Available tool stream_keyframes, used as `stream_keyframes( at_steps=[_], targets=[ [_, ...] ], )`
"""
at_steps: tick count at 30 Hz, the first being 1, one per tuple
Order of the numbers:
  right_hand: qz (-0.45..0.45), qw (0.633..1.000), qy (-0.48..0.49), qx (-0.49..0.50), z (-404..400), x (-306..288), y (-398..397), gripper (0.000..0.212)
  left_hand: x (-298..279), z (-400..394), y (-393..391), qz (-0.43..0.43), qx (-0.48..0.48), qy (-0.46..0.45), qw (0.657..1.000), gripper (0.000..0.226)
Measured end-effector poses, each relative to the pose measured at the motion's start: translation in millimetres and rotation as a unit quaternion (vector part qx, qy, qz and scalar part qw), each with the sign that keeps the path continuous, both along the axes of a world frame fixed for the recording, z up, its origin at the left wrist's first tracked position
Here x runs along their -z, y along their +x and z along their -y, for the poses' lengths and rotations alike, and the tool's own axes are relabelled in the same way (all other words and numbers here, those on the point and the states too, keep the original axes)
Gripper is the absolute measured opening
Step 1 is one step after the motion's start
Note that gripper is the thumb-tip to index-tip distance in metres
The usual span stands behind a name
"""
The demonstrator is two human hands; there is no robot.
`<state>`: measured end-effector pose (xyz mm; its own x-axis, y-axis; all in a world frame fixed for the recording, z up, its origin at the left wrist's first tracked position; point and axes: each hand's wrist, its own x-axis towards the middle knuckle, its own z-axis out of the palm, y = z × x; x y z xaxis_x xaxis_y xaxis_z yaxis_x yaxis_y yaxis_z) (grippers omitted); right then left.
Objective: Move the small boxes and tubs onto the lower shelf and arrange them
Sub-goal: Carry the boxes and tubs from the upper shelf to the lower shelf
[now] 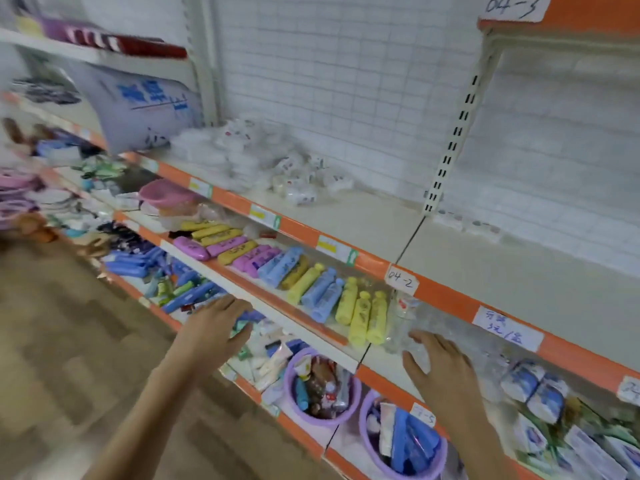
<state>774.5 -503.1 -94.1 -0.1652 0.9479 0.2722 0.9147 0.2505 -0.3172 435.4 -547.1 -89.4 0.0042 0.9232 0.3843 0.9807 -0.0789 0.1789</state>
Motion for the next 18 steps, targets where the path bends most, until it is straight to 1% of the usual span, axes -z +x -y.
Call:
stream_keyframes(
  at_steps=[2, 6, 9, 12, 15, 18],
  targets=[
    [-0.026, 0.998, -0.018, -0.045, -1, 1, -36, 0.031, 1, 25, -24, 0.007, -0.054, -0.019, 0.998, 0.025],
    [-0.063, 0.988, -0.023, -0.137, -7, 1, -112, 0.033, 4, 57, -77, 0.051, -0.125, -0.024, 0.991, 0.035],
    [-0.068, 0.98, -0.025, -0.186, -18, -4, -168, 0.036, 2, 66, -118, 0.042, -0.151, -0.01, 0.988, 0.039],
    [-0.078, 0.974, -0.019, -0.21, -34, -10, -222, 0.037, 2, 63, -159, 0.044, -0.162, 0.003, 0.986, 0.035],
    [-0.082, 0.973, -0.015, -0.214, -54, -15, -273, 0.037, 1, 43, -202, 0.04, -0.157, 0.017, 0.987, 0.02],
    [-0.095, 0.976, -0.01, -0.194, -77, -22, -318, 0.038, -6, 12, -246, 0.043, -0.135, 0.012, 0.99, 0.024]
  ],
)
